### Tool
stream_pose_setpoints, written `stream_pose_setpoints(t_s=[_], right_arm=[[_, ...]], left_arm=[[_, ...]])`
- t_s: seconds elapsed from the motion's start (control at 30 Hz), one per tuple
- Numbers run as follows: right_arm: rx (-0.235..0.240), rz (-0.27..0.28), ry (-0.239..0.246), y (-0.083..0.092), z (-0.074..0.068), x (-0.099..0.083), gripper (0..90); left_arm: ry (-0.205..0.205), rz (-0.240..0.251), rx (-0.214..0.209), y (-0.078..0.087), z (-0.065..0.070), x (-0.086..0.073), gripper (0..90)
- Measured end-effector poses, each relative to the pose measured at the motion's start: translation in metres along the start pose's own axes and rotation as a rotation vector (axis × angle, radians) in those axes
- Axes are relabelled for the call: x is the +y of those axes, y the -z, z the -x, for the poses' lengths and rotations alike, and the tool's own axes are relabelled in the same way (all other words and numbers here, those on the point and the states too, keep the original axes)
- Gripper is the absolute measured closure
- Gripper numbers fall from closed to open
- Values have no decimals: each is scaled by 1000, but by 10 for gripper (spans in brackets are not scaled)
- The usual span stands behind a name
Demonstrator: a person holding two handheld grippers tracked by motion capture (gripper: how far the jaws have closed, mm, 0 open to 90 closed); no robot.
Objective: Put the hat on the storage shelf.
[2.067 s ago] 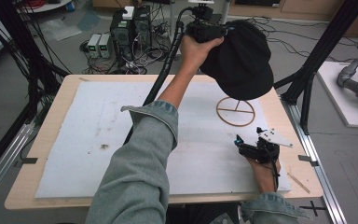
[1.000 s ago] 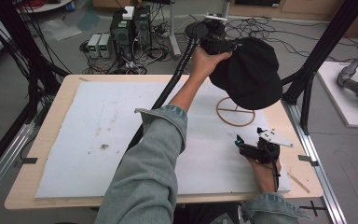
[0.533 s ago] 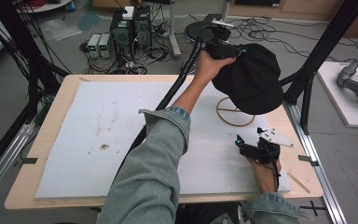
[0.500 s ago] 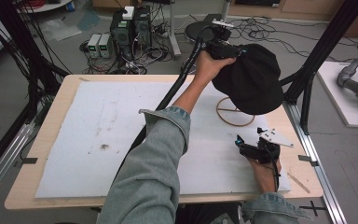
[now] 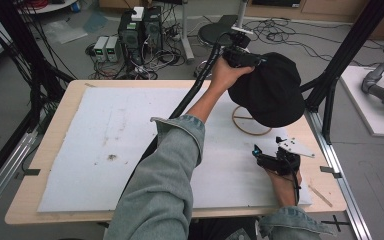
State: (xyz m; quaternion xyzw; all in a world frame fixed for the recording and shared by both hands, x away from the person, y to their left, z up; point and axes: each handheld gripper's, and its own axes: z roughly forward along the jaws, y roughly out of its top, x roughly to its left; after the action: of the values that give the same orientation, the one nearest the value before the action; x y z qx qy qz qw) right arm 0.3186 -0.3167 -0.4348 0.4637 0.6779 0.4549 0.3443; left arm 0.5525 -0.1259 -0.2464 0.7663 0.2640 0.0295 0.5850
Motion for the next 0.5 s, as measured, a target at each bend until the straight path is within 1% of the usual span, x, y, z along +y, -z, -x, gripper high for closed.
stream_pose_setpoints(t_s=[0.2, 0.37, 0.4, 0.5], right_arm=[[-1, 1, 6, 0, 0, 0, 129], [-1, 2, 6, 0, 1, 0, 129], [-1, 1, 6, 0, 1, 0, 129], [-1, 2, 7, 0, 1, 0, 129]], left_arm=[[-1, -2, 6, -3, 0, -2, 563], [-9, -11, 3, -3, -2, -2, 504], [-5, -5, 1, -2, -1, -2, 494], [-12, -2, 3, -1, -1, -1, 483]])
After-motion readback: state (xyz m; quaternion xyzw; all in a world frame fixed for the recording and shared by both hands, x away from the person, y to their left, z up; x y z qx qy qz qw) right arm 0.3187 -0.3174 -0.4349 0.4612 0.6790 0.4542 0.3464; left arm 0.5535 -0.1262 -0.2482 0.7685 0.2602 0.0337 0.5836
